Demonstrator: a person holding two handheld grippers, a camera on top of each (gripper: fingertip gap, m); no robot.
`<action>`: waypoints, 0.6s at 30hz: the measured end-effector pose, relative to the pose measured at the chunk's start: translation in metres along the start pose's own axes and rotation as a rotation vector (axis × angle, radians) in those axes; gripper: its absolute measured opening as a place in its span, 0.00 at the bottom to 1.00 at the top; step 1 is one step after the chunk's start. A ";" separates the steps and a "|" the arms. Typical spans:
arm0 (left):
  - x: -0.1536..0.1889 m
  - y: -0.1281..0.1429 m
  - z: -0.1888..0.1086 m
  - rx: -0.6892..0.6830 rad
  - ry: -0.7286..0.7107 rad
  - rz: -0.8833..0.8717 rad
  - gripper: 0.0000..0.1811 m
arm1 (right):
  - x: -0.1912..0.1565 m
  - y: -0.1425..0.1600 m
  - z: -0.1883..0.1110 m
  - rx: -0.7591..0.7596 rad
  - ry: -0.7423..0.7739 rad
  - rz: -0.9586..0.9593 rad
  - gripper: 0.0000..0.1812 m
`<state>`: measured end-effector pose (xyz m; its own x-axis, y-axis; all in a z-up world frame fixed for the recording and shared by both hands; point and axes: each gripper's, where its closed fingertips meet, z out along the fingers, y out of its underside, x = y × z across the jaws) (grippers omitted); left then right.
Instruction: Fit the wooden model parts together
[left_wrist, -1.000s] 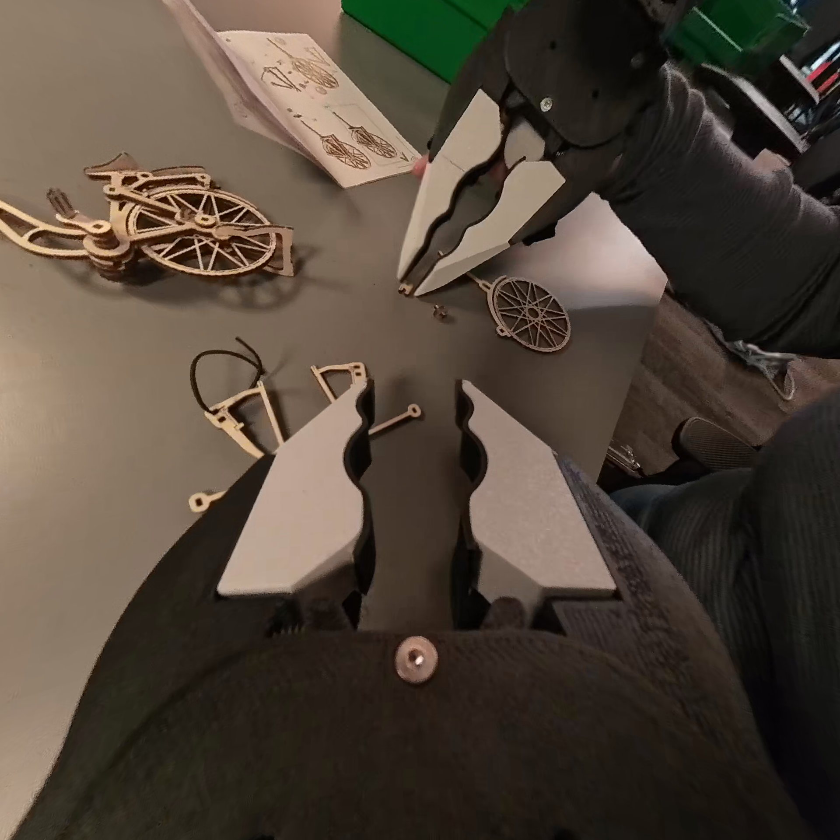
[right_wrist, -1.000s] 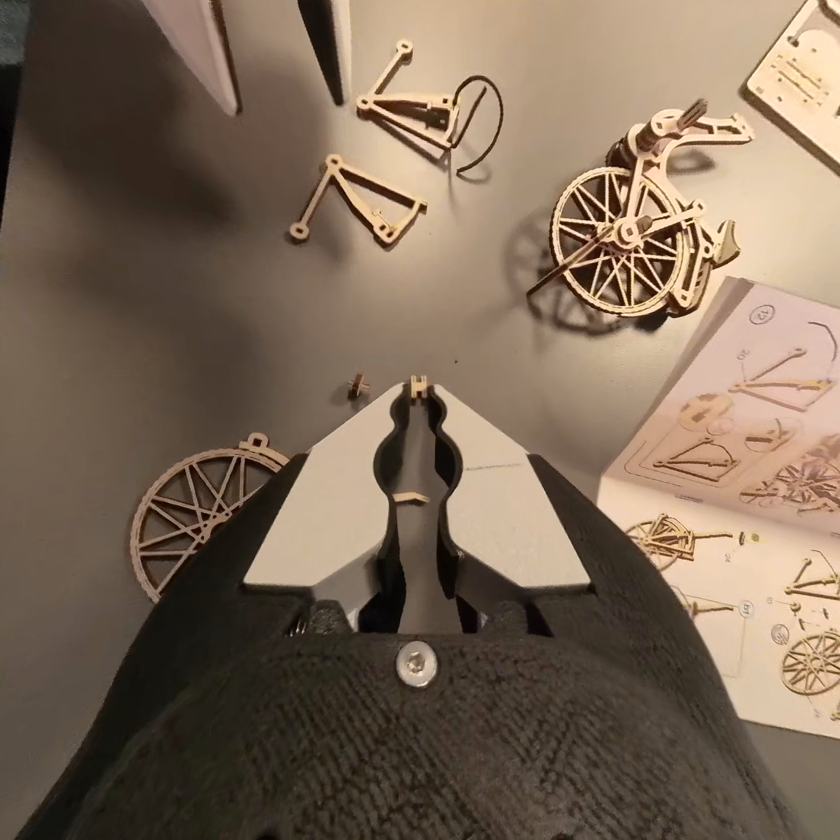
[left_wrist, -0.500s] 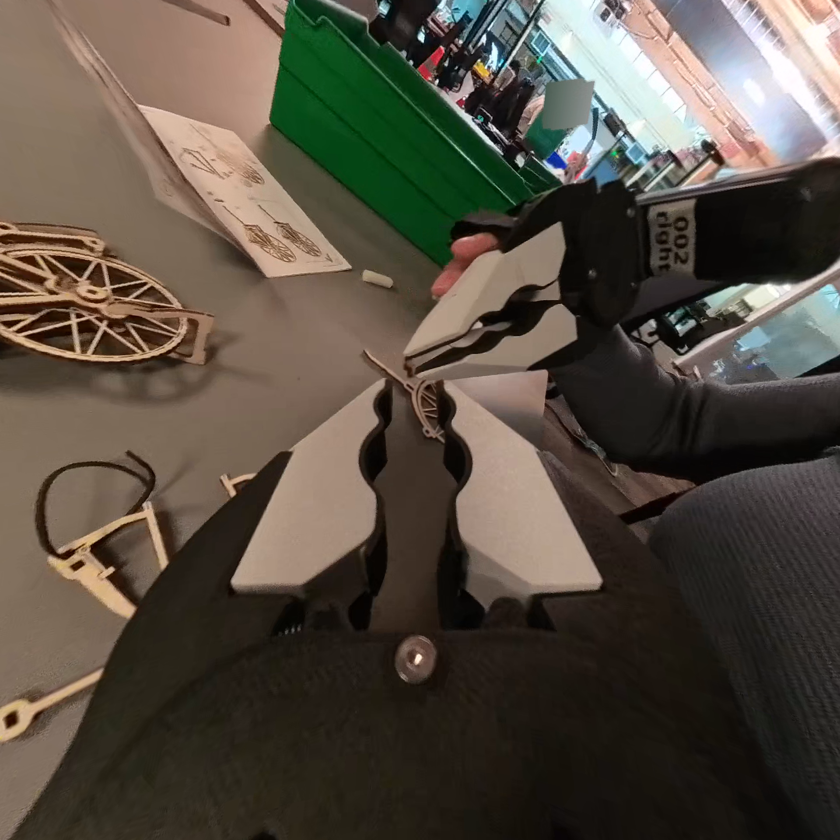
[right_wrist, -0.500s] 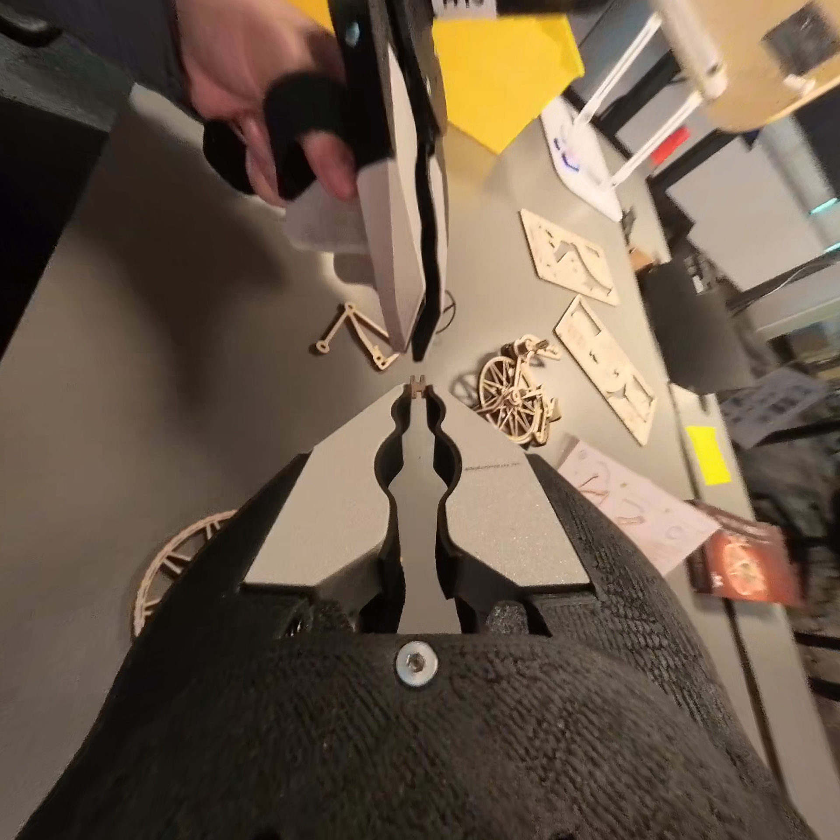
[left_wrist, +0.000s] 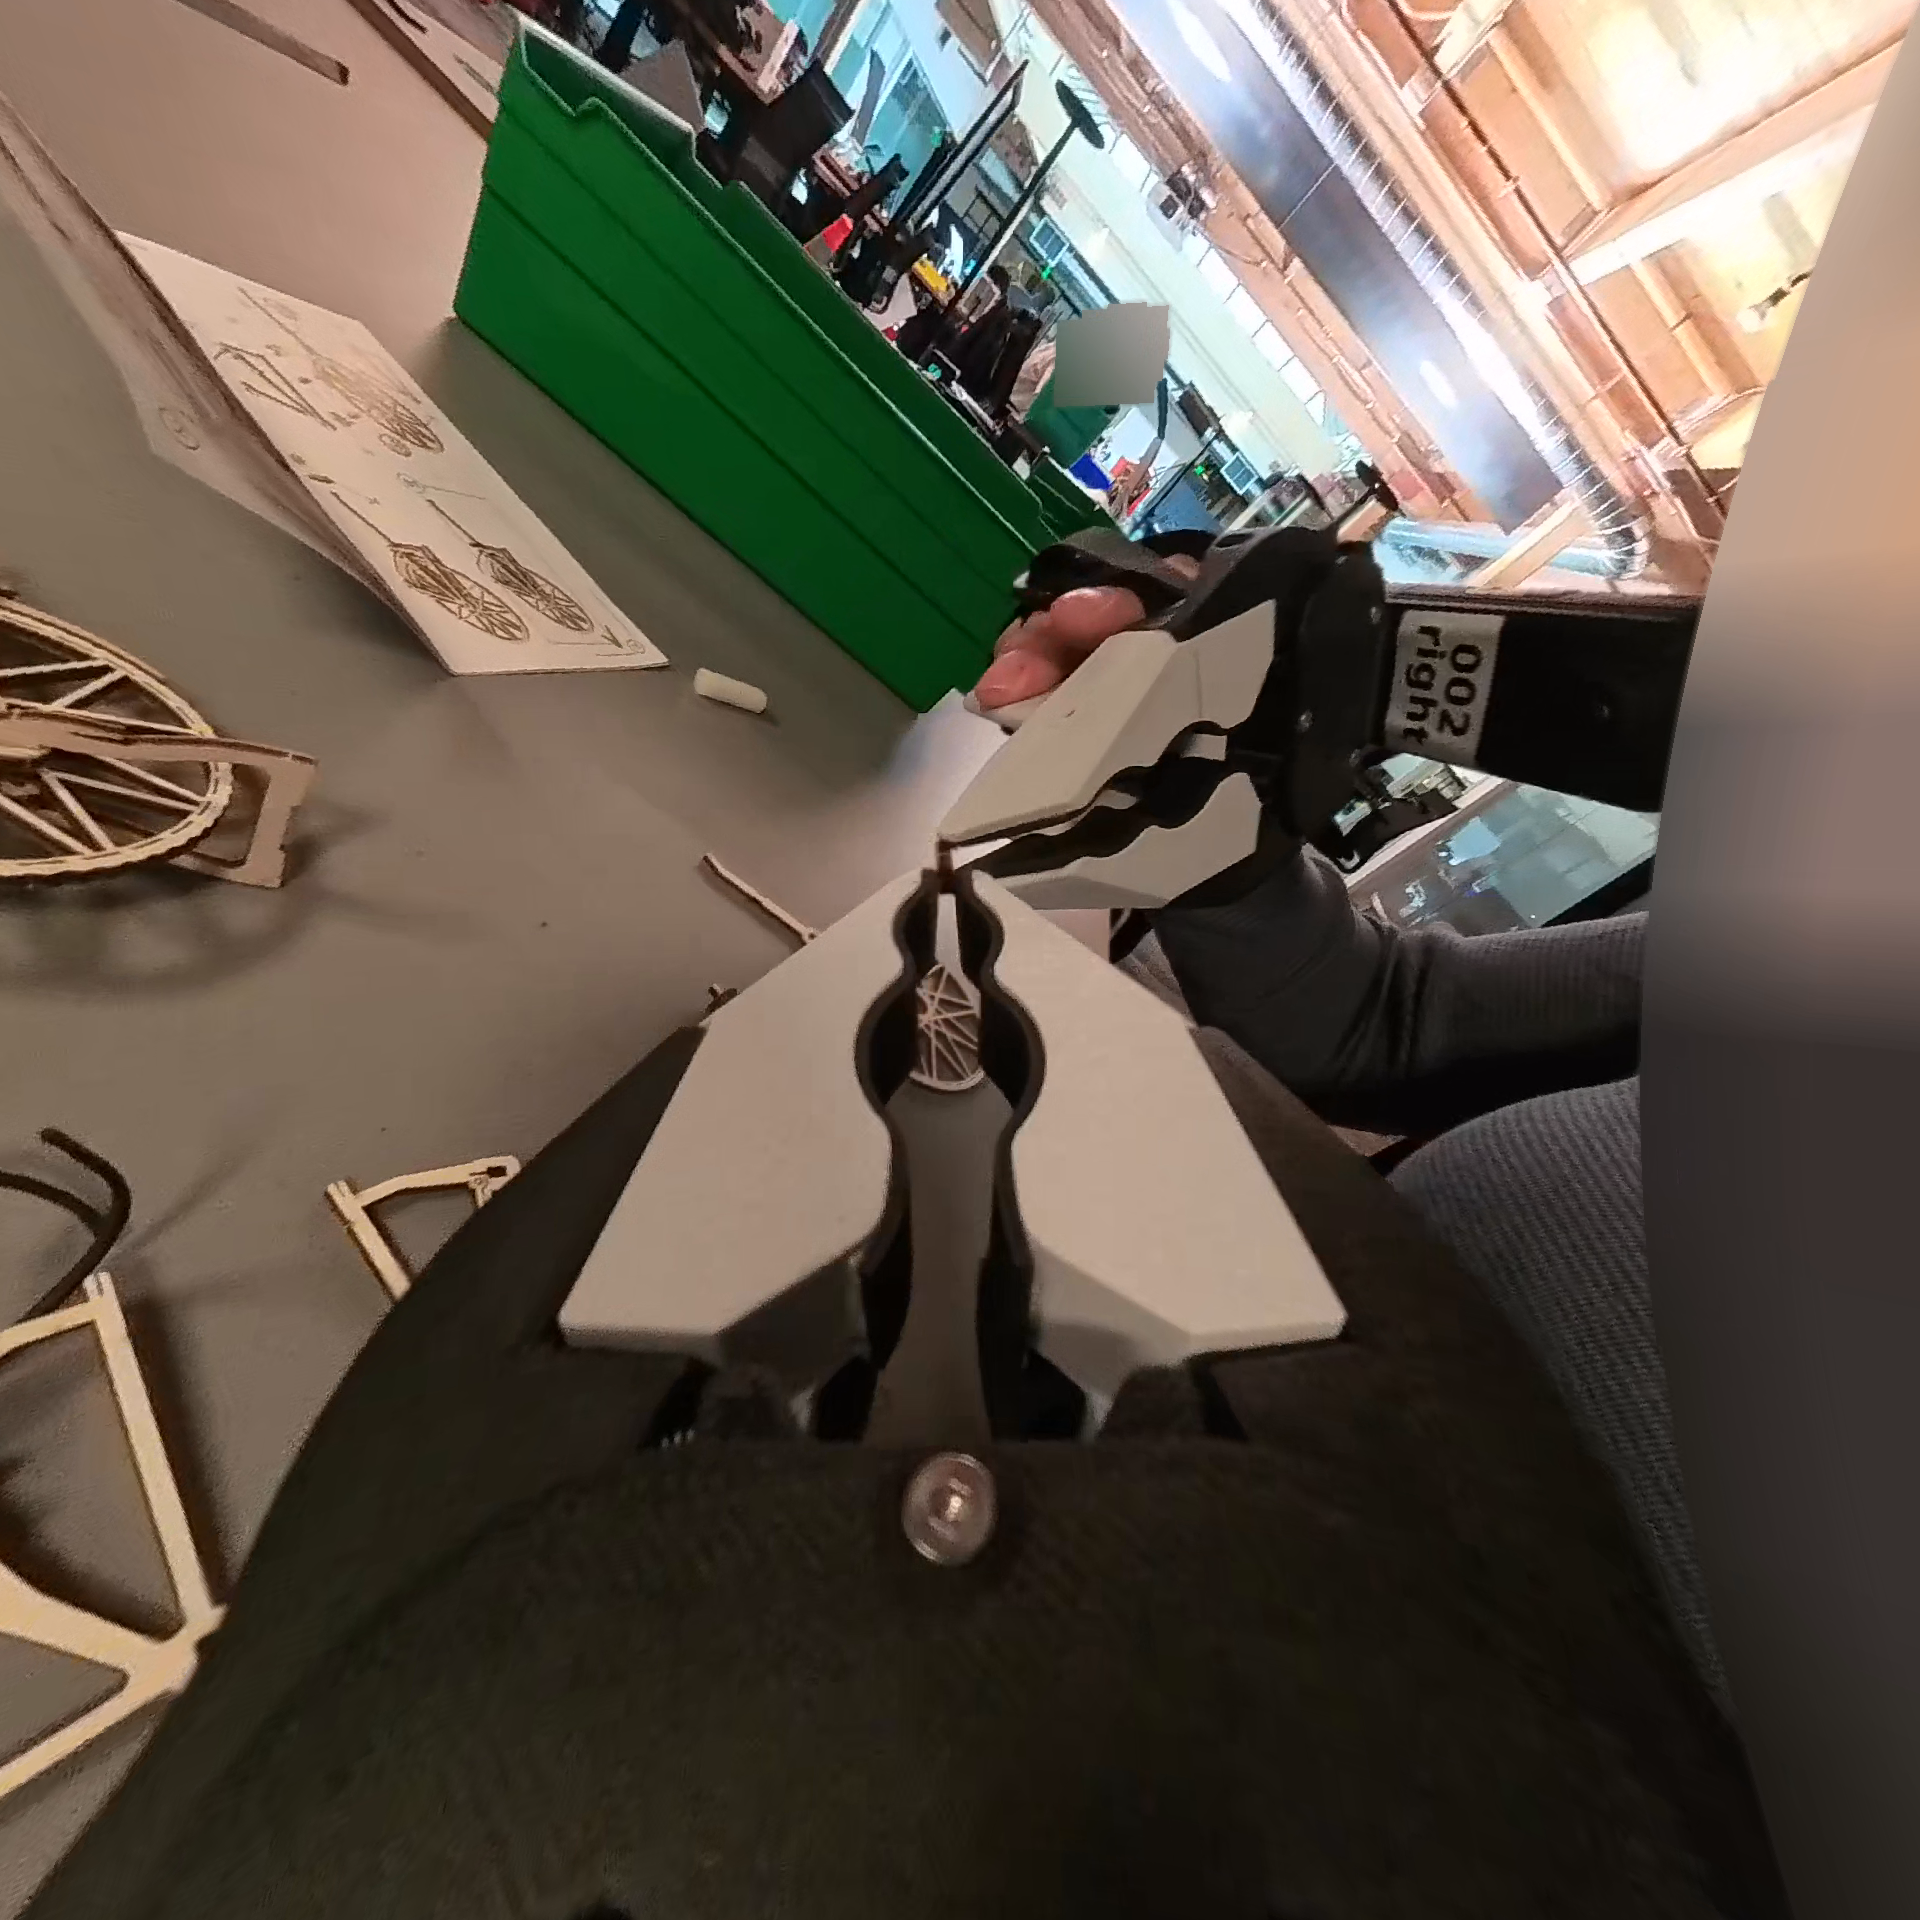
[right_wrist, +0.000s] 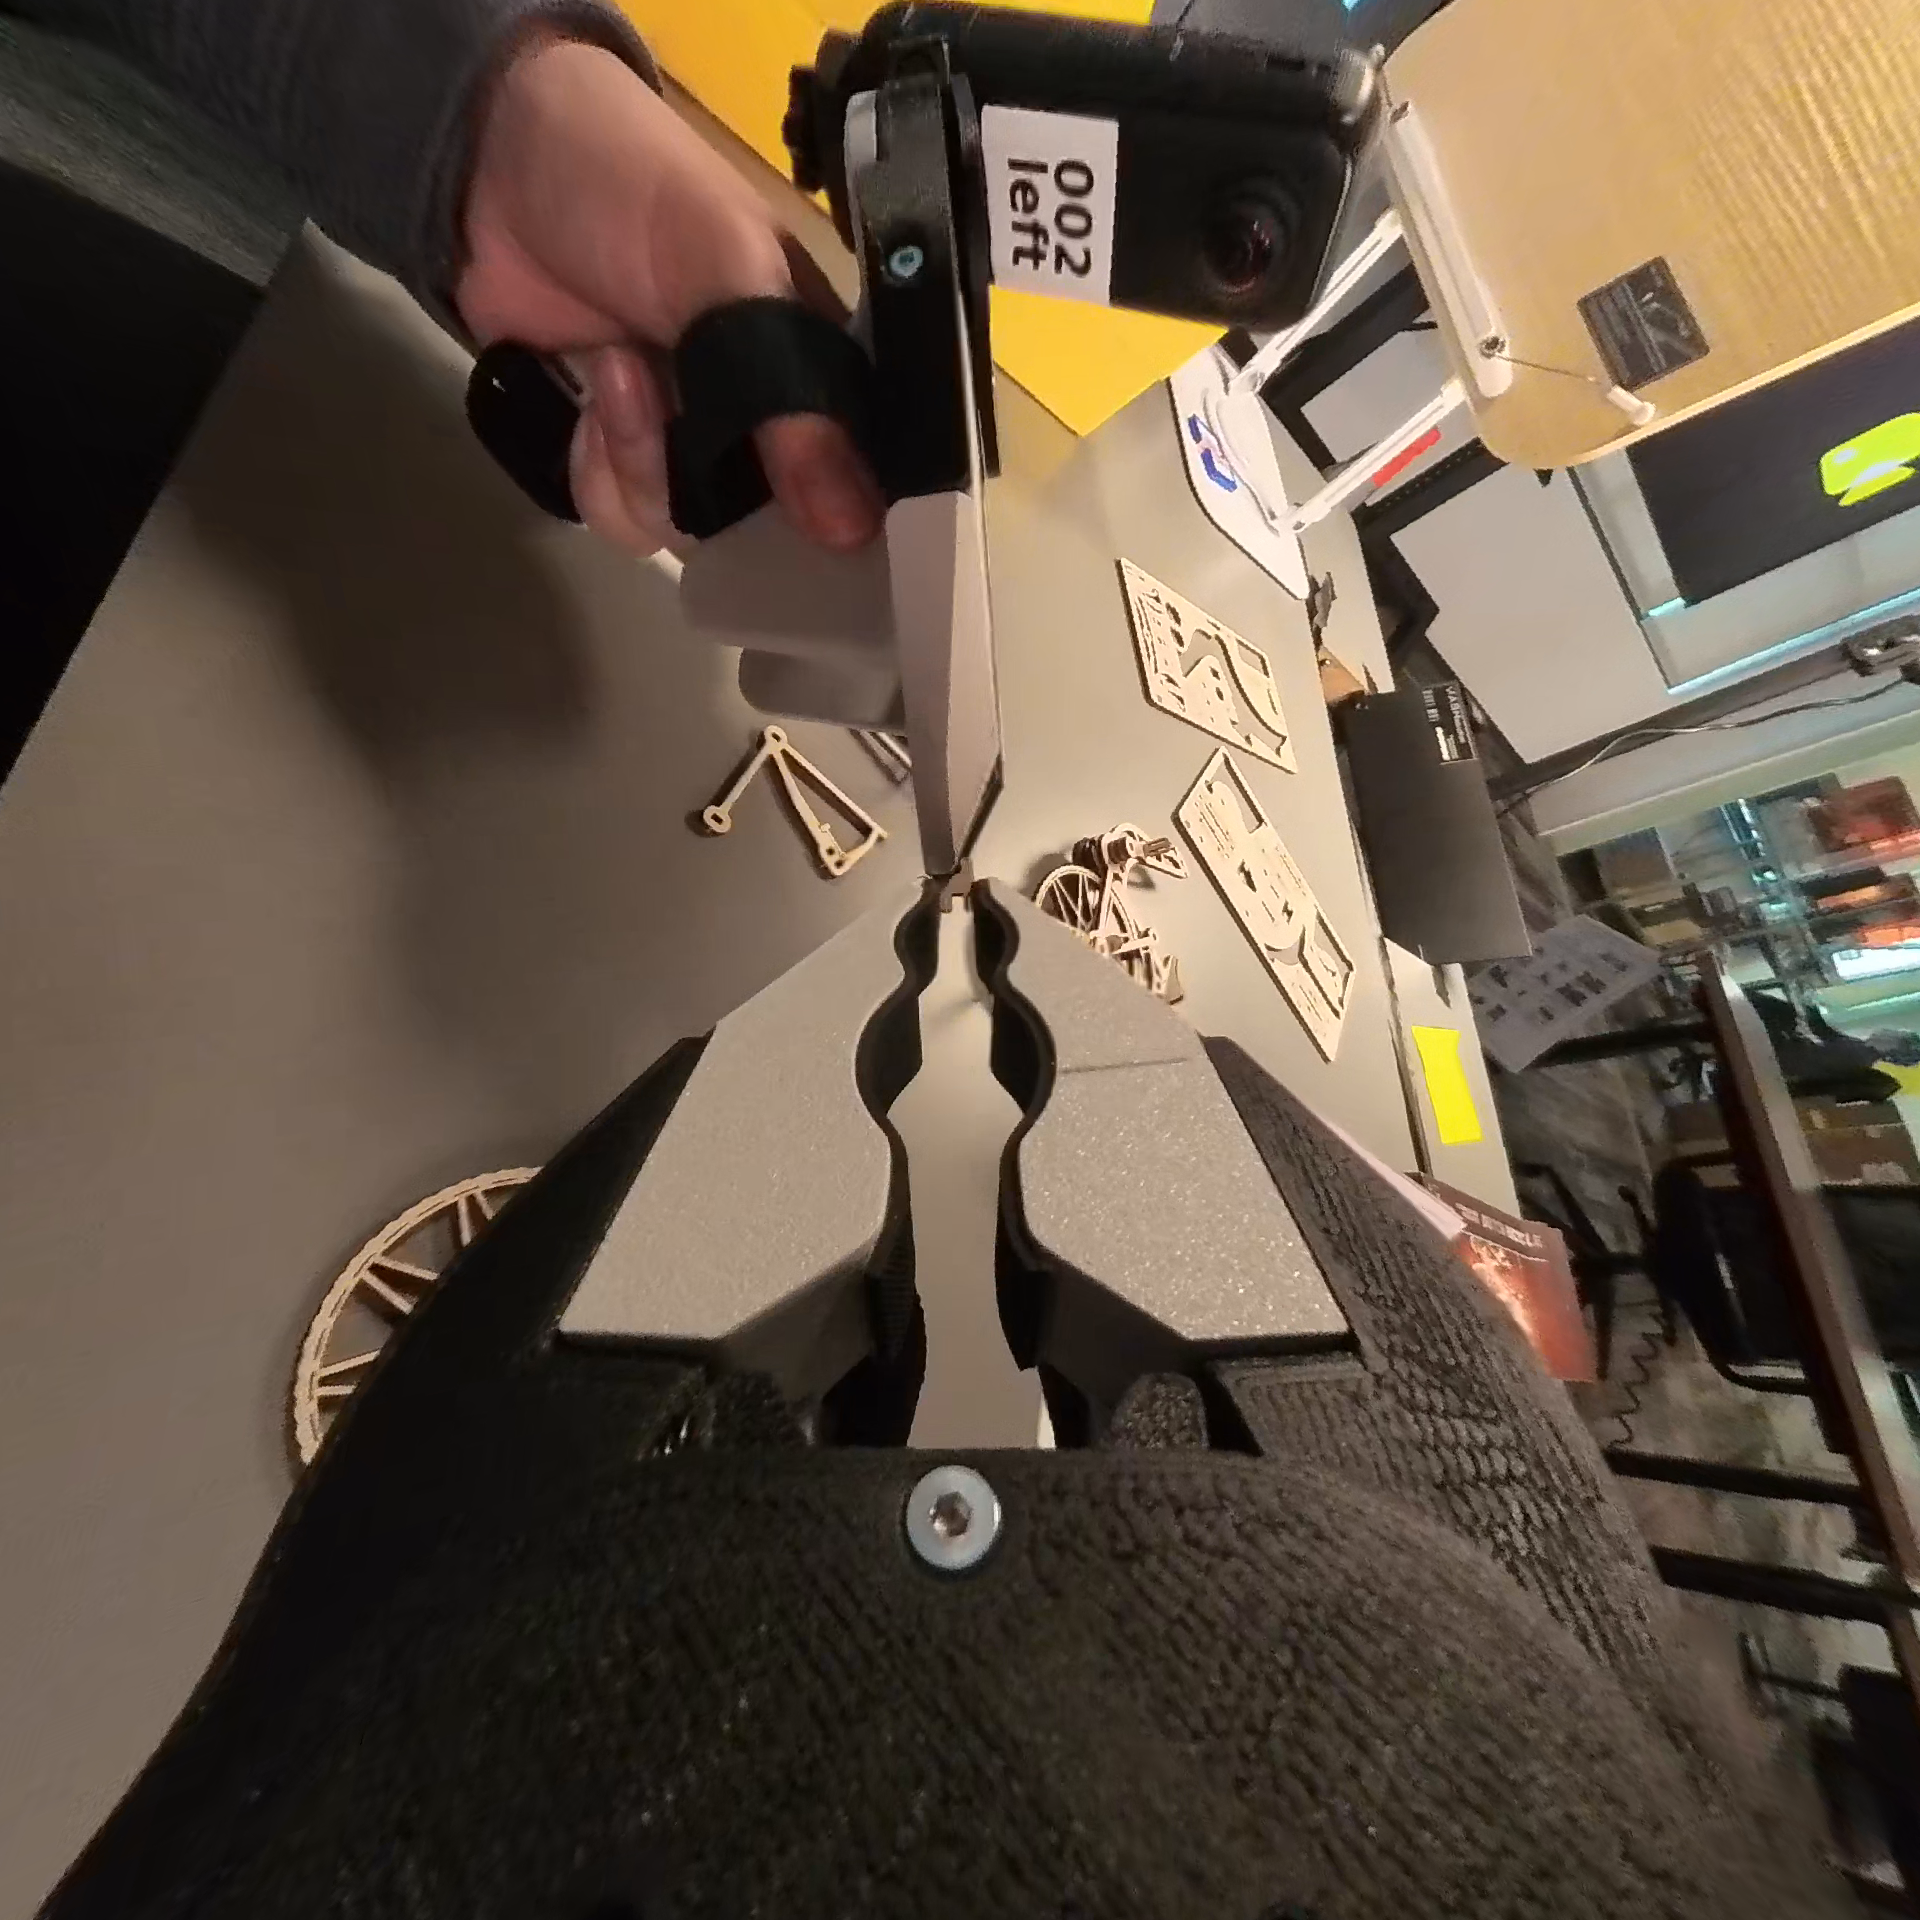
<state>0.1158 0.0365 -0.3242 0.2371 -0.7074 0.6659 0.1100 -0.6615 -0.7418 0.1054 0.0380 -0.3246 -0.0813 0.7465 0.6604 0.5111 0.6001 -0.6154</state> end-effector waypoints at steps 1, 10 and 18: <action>0.000 0.000 0.000 0.001 0.003 0.004 0.01 | 0.000 0.000 0.000 -0.003 0.003 -0.002 0.02; 0.008 -0.006 0.005 0.030 0.040 0.054 0.01 | 0.007 -0.003 -0.011 0.102 0.097 0.158 0.02; 0.004 -0.012 0.011 0.032 -0.091 0.284 0.01 | 0.030 0.044 -0.038 0.018 0.290 0.461 0.05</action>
<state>0.1262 0.0446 -0.3138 0.3481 -0.8368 0.4226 0.0565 -0.4313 -0.9005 0.1581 0.0761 -0.3154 0.3882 0.8252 0.4103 0.4228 0.2361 -0.8749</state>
